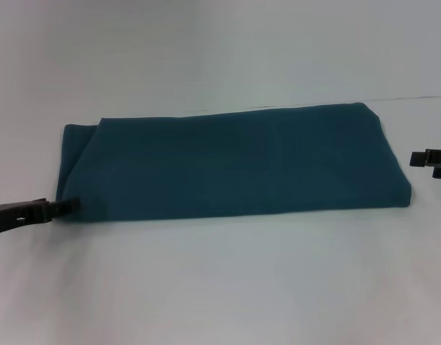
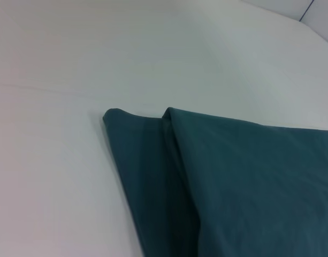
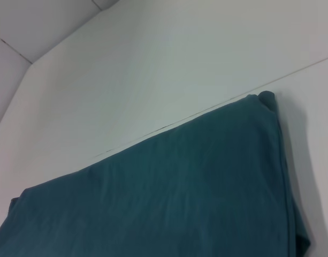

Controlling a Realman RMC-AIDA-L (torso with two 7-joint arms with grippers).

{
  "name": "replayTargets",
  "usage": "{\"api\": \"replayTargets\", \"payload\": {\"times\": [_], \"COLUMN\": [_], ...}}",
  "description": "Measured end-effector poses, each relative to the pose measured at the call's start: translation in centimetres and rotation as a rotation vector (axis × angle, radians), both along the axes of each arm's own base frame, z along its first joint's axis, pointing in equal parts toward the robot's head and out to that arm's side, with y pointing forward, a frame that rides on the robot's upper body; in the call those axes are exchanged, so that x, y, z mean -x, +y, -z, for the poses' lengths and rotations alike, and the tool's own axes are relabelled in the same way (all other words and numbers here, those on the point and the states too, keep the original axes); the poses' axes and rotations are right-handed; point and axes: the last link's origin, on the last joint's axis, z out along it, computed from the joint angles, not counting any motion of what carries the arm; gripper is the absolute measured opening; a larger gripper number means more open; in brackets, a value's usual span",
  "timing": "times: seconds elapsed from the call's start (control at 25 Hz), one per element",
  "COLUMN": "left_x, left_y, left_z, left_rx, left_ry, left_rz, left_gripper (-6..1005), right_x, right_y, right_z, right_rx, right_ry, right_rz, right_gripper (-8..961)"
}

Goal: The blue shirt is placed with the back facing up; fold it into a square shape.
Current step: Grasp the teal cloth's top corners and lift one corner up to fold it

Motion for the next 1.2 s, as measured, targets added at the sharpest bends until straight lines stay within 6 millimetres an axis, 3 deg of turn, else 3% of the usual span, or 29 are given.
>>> {"api": "replayTargets", "payload": {"times": [1.2], "left_x": [-0.16], "left_y": [0.54], "left_z": [0.52], "left_rx": [0.011], "left_ry": [0.032], "left_rz": [0.002], "left_gripper": [777], "right_x": [0.05], "right_y": [0.29], "right_z": [-0.03], "right_rx": [-0.007], "right_ry": [-0.01], "right_rz": [0.0], "right_gripper": [792]}}
